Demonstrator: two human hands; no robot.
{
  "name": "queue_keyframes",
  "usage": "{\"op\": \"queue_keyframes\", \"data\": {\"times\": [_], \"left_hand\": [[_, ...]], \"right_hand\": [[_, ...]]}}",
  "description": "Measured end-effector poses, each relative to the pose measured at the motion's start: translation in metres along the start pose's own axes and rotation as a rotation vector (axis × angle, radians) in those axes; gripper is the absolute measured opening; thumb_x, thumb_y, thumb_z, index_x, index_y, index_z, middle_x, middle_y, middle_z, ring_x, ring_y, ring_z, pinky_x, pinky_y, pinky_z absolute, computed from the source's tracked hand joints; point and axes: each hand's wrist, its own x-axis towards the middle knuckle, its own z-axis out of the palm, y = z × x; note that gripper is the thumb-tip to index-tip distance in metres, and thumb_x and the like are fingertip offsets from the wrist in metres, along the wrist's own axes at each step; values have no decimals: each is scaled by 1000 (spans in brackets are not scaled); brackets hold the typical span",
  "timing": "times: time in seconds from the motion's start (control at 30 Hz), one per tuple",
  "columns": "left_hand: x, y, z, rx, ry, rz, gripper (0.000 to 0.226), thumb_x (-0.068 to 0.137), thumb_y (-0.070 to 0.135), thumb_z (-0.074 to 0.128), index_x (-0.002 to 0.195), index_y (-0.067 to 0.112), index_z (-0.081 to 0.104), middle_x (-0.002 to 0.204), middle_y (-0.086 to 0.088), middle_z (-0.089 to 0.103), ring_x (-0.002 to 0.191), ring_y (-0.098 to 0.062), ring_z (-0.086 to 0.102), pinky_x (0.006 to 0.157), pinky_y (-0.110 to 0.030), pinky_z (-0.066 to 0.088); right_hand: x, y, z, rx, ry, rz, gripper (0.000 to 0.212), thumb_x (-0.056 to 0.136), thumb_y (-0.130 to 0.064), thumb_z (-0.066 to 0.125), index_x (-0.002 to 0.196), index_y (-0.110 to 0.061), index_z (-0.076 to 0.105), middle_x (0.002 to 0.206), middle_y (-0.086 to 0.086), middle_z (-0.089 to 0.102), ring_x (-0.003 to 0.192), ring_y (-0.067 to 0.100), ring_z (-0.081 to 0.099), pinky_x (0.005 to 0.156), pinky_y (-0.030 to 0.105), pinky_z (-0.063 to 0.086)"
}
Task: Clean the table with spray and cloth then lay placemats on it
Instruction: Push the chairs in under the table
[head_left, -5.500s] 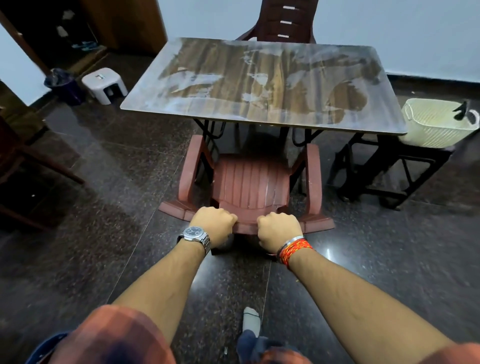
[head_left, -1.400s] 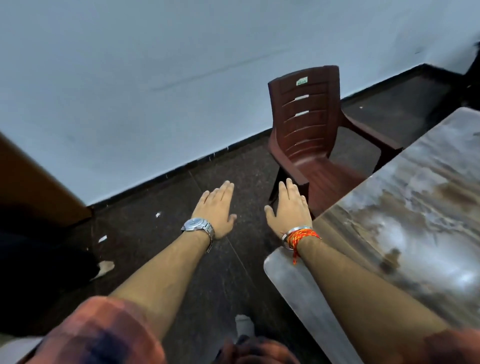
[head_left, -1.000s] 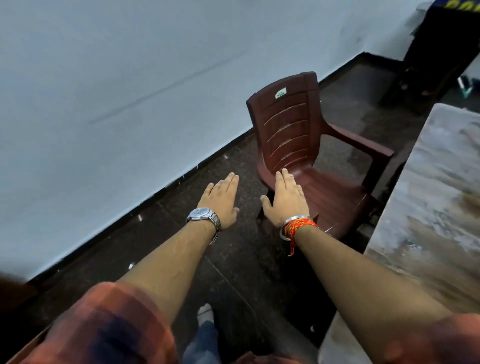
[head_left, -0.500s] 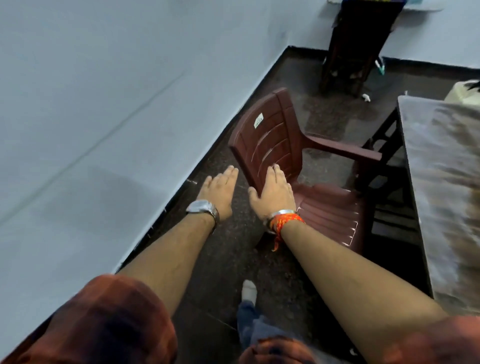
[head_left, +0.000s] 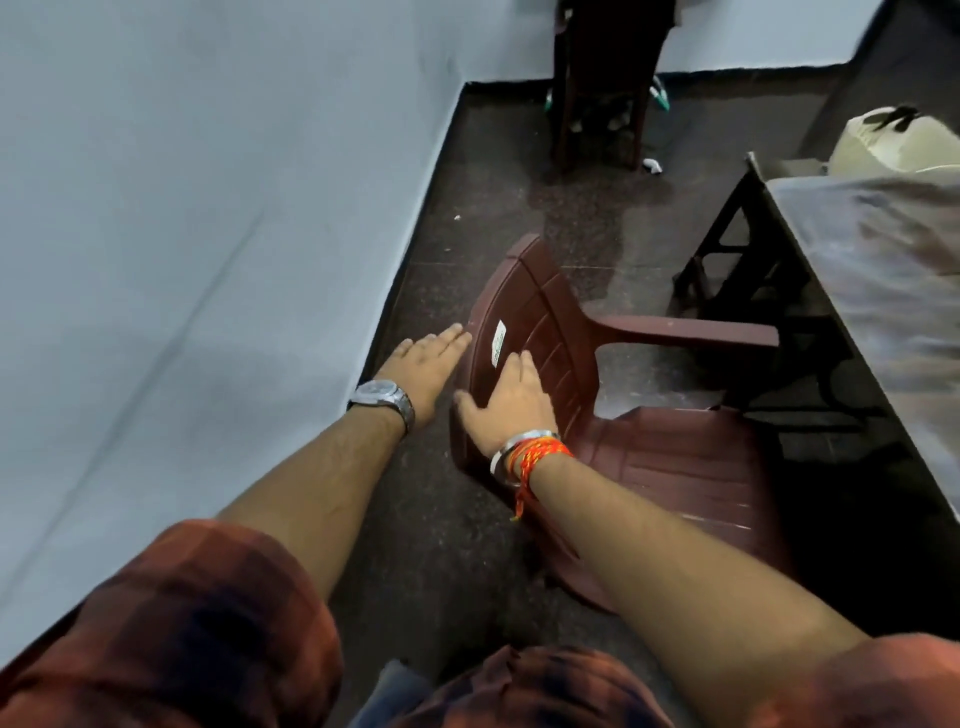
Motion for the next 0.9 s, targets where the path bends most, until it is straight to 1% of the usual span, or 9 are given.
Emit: {"op": "queue_keyframes", "data": {"times": [0.1, 0.23, 0.33, 0.43, 0.47, 0.53, 0.67, 0.77, 0.9], "left_hand": [[53, -18, 1, 105, -64, 194, 87, 87, 19, 63, 156, 26, 9, 164, 4, 3, 150, -21, 10, 121, -42, 12], [138, -33, 0, 396, 10, 640, 77, 85, 27, 59, 153, 24, 24, 162, 5, 17, 150, -20, 7, 120, -41, 5], [185, -29, -3, 441, 33, 1010, 49, 87, 27, 54, 135, 24, 53, 144, 4, 51, 142, -20, 33, 119, -41, 10], [215, -25, -6, 432, 64, 1347, 42, 75, 34, 41, 95, 23, 76, 99, 4, 75, 100, -21, 67, 105, -40, 40], [214, -26, -2, 417, 106, 1367, 42, 72, 35, 39, 86, 23, 77, 89, 6, 76, 89, -20, 70, 93, -37, 49], [220, -24, 4, 436, 85, 1401, 34, 71, 34, 45, 82, 25, 76, 84, 9, 75, 81, -17, 70, 78, -34, 51], [229, -10, 5, 482, 144, 1520, 12, 67, 25, 60, 74, 23, 70, 74, 8, 72, 72, -18, 69, 69, -32, 50], [222, 13, -4, 408, 145, 1554, 12, 70, 21, 55, 72, 19, 66, 74, 1, 73, 72, -24, 70, 68, -35, 51], [190, 46, 6, 300, 106, 1531, 23, 79, 20, 45, 86, 15, 66, 92, -6, 73, 90, -30, 69, 79, -36, 44]], "right_hand": [[32, -12, 18, -32, -67, 93, 95, 77, -52, 60, 146, -1, 19, 156, 16, 19, 143, 28, 22, 112, 48, 29], [78, -39, 41, 20, -116, 370, 96, 73, -37, 71, 142, 5, 19, 147, 20, 30, 134, 33, 37, 105, 44, 40], [98, -59, 57, -27, -6, 577, 87, 84, -29, 66, 144, 7, 14, 142, 22, 37, 128, 33, 45, 99, 42, 43], [115, -70, 64, 3, 145, 812, 55, 93, -22, 50, 139, 0, 30, 131, 17, 52, 116, 34, 55, 91, 43, 47], [112, -68, 62, -19, 166, 797, 41, 96, -20, 43, 132, -2, 39, 125, 15, 56, 111, 34, 58, 88, 43, 48], [110, -68, 60, -116, 241, 797, 30, 99, -16, 32, 120, -5, 49, 116, 12, 63, 104, 34, 64, 82, 42, 51], [102, -69, 46, -174, 282, 817, 29, 99, -14, 29, 116, -7, 52, 115, 11, 65, 104, 34, 64, 79, 41, 50], [86, -56, 31, -234, 290, 798, 28, 100, -16, 28, 116, -9, 50, 117, 10, 63, 106, 35, 62, 79, 40, 47], [53, -27, 29, -331, 249, 820, 25, 99, -17, 30, 118, -12, 46, 116, 8, 62, 104, 35, 62, 75, 42, 48]]}}
